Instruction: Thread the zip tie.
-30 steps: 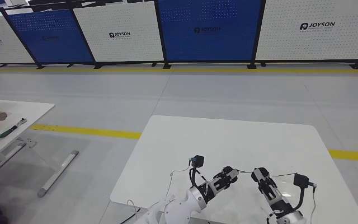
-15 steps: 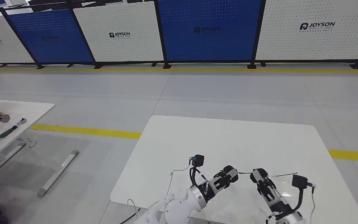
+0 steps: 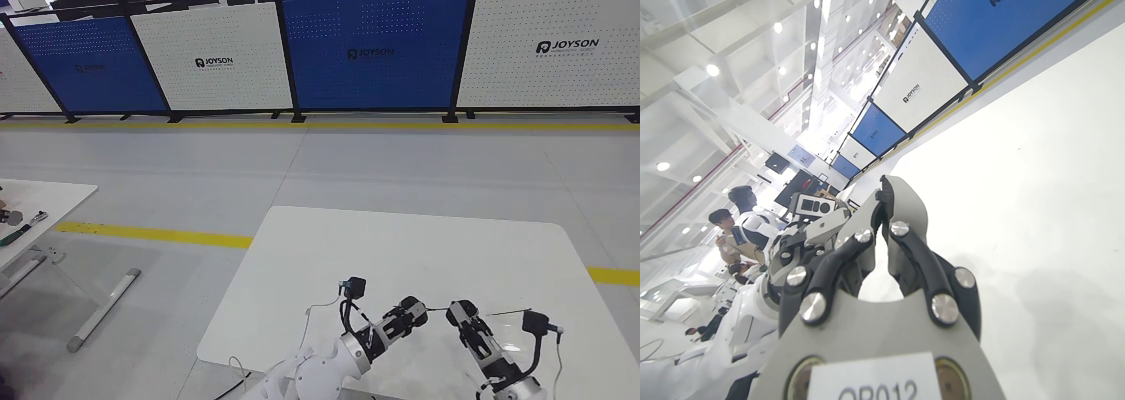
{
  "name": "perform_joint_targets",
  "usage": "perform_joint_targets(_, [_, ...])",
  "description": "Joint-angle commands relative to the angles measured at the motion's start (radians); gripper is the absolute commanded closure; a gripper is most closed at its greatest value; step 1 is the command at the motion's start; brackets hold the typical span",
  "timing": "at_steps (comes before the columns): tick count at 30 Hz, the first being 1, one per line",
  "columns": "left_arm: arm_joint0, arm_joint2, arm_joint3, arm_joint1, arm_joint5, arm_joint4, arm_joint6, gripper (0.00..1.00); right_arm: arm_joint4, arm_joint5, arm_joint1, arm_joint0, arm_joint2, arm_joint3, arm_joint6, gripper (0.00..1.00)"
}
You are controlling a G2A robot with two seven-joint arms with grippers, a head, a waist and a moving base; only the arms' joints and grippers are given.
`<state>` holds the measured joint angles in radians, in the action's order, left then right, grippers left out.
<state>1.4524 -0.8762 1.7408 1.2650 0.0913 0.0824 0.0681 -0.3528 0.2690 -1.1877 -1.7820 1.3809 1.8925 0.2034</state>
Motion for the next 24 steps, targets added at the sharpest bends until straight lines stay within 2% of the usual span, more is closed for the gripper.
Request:
perform_joint_targets(1, [0.001, -0.006, 0.0, 0.001, 0.0, -0.023, -0.008, 1.0, -0.002, 0.007, 0.001, 0.001, 0.002, -0.001, 0.012, 0.0])
perform_joint_targets(5, [0.005, -0.022, 0.006, 0.004, 0.004, -0.091, -0.025, 1.0, -0.019, 0.018, 0.003, -0.006, 0.011, -0.001, 0.013, 0.0])
perform_joint_targets(8, [0.0, -0.026, 0.016, 0.006, -0.006, -0.136, -0.012, 1.0, -0.005, 0.013, 0.003, -0.01, 0.018, 0.004, 0.001, 0.0])
perform_joint_targets(20, [-0.005, -0.028, 0.017, 0.007, -0.011, -0.142, -0.006, 1.0, -0.007, 0.011, 0.003, -0.008, 0.018, 0.004, -0.002, 0.0])
perform_joint_targets(24, [-0.001, -0.048, 0.02, 0.007, -0.01, -0.215, 0.002, 1.0, -0.084, 0.038, 0.007, 0.003, 0.023, -0.005, 0.017, 0.0])
